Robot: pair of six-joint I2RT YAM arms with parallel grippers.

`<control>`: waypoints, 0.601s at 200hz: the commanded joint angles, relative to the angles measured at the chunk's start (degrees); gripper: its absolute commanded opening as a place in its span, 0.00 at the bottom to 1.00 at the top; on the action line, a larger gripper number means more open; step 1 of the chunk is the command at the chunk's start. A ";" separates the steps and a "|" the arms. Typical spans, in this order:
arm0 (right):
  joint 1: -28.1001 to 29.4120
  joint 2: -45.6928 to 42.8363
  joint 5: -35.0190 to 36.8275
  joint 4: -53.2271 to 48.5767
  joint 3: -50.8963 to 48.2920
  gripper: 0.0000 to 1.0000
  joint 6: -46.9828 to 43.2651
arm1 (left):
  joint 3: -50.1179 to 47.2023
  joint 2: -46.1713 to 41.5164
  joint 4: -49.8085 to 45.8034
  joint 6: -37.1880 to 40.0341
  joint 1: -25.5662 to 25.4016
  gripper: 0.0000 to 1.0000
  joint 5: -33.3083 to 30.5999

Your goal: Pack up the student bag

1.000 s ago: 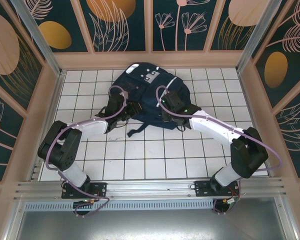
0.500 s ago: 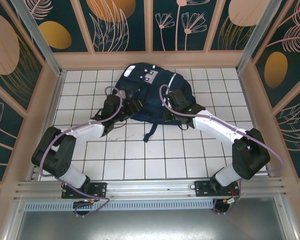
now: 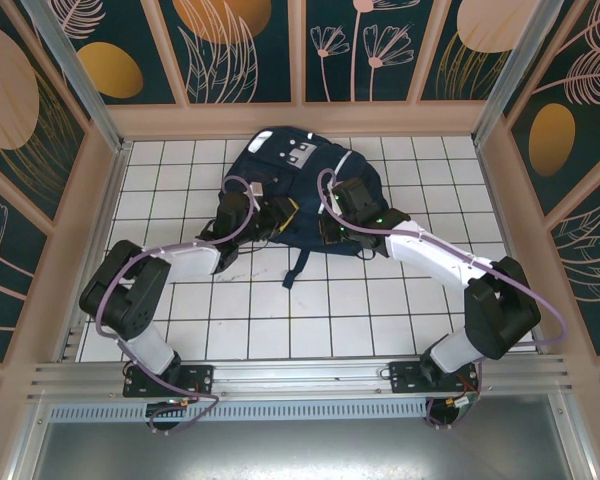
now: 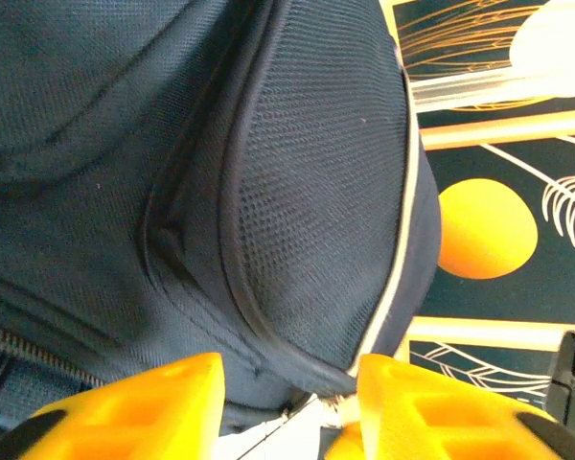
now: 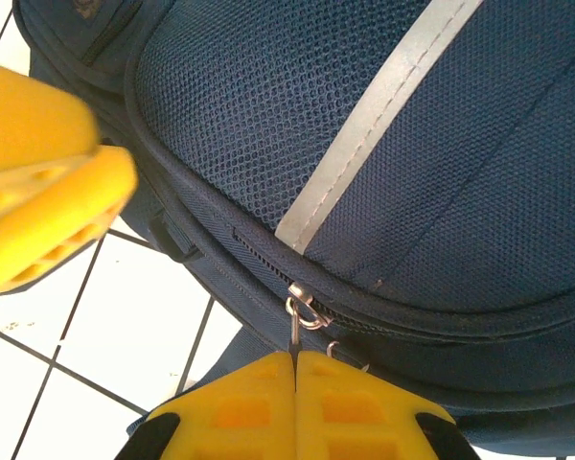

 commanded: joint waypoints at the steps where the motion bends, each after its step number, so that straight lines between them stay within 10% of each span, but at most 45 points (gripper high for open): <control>1: 1.03 -2.07 -1.81 2.00 -0.92 0.02 0.78 | 2.69 3.81 3.90 -2.61 -0.02 0.38 0.09; 50: 1.07 -2.54 -0.87 2.03 -1.69 0.02 1.11 | 4.33 6.54 2.99 -3.97 -0.03 0.29 -1.17; 88: 1.07 -3.10 2.40 0.33 -1.94 0.02 1.08 | 3.94 6.25 -0.56 -2.13 0.18 0.00 -5.03; 120: 1.20 -4.08 12.35 -4.67 -2.79 0.00 -1.14 | 2.20 3.15 -4.06 1.54 1.31 0.00 -7.23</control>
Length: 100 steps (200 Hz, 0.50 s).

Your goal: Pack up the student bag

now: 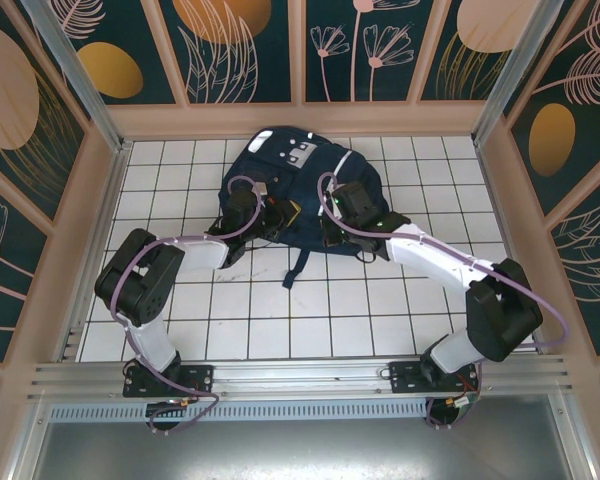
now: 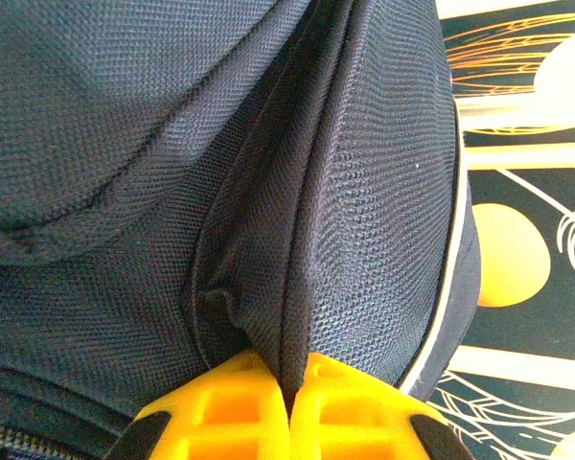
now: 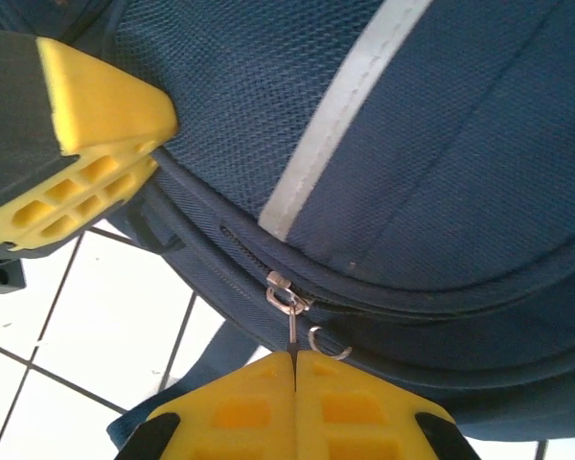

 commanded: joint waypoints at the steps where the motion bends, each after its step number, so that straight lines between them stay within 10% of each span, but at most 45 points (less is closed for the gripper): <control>1: 0.50 -3.03 9.10 -4.75 -1.07 0.00 -1.16 | -0.89 -2.15 -5.00 4.28 1.60 0.00 -5.68; 100: -1.74 2.64 21.45 -5.88 5.44 0.00 -4.84 | -9.22 -16.11 -17.34 17.26 11.81 0.00 -4.20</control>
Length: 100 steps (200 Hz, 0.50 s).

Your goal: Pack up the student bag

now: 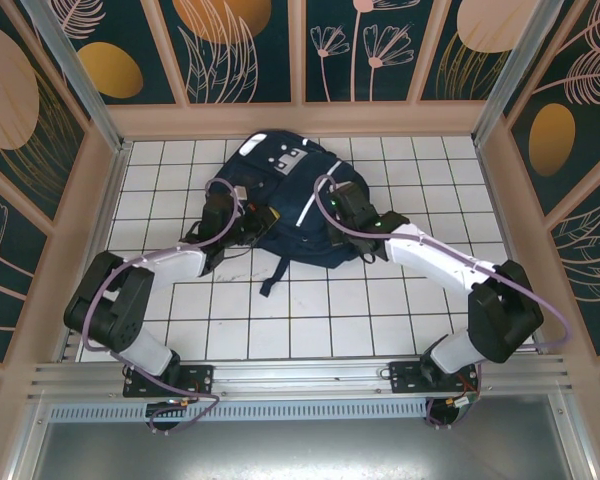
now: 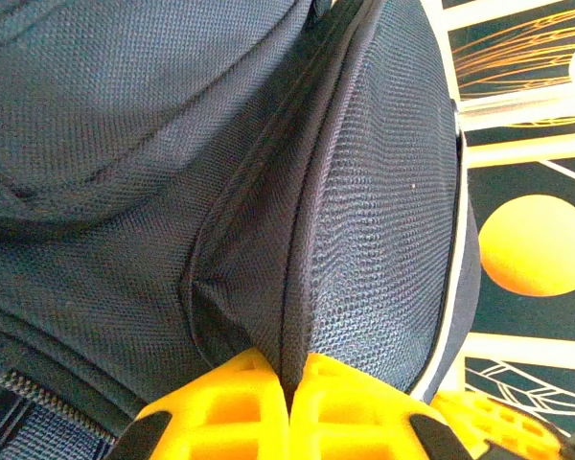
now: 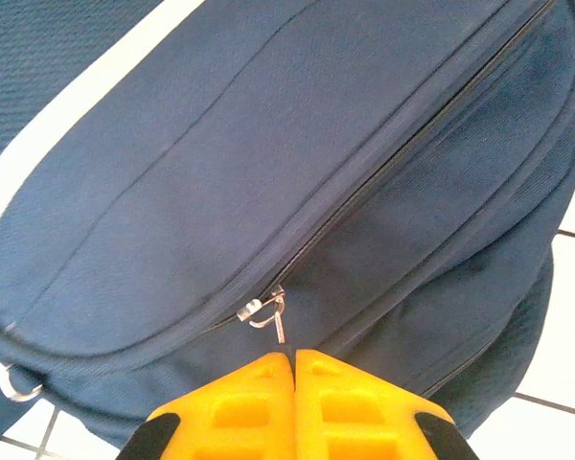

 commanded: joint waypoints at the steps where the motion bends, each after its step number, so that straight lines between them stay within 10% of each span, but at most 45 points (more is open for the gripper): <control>1: -2.82 2.34 10.10 -2.10 3.46 0.00 -0.89 | -1.88 -3.29 -6.67 6.66 6.09 0.00 -5.64; 100: 3.47 -1.64 -6.34 -6.98 4.19 0.00 3.31 | 8.61 2.31 -12.47 14.65 9.13 0.00 -1.05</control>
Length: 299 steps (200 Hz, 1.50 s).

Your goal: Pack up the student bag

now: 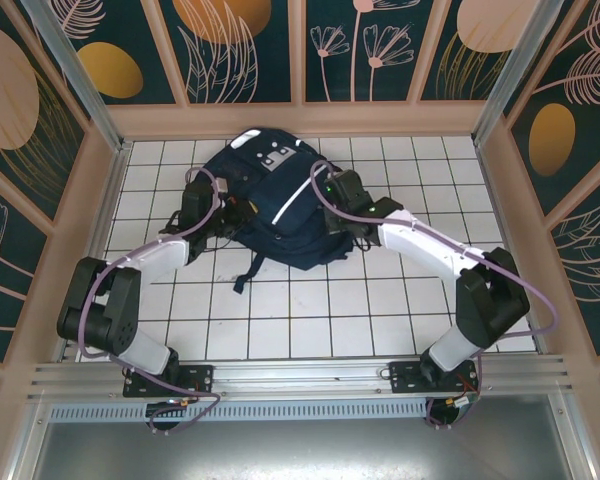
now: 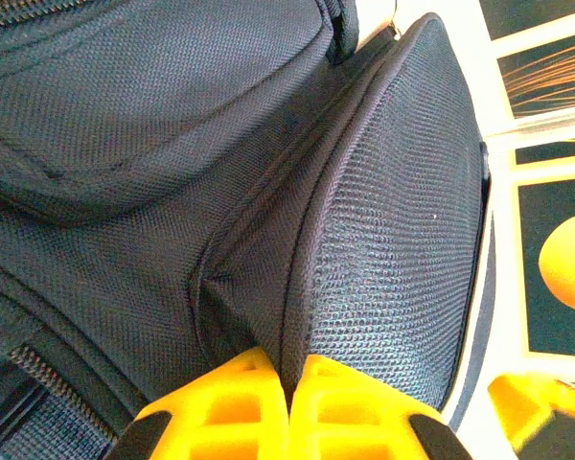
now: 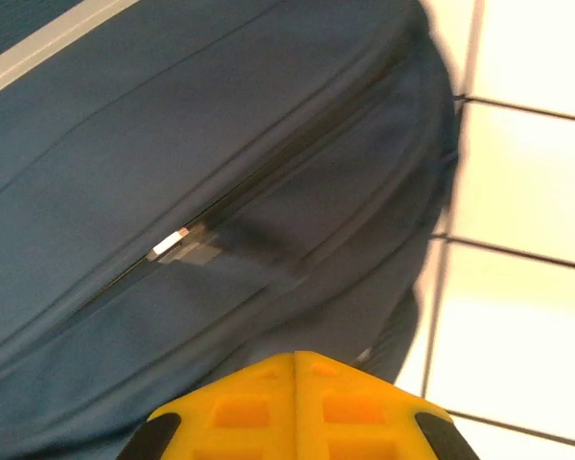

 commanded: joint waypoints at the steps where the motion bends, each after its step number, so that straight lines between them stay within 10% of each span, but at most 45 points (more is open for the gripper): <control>1: 3.58 -5.86 -5.36 -3.72 -2.10 0.00 2.39 | 3.69 2.93 -0.80 3.89 1.16 0.00 -3.95; 55: -2.88 -4.60 -8.10 1.47 -2.46 0.52 -0.07 | 4.78 2.25 -4.67 6.16 1.16 0.00 -8.65; 134: -7.05 11.40 -10.03 2.59 9.23 0.64 -24.96 | 3.43 1.49 -5.01 6.06 1.24 0.00 -7.09; 198: -7.47 15.68 -10.22 1.17 14.18 0.54 -28.29 | 3.65 1.78 -4.86 5.81 1.22 0.00 -6.45; 277: -6.53 16.14 -15.79 -2.08 13.05 0.00 -29.45 | 4.93 2.43 -5.35 6.16 1.16 0.00 -6.47; 299: -4.47 11.29 -14.45 -1.33 8.92 0.00 -27.26 | 6.03 3.30 -5.52 6.41 1.18 0.00 -6.62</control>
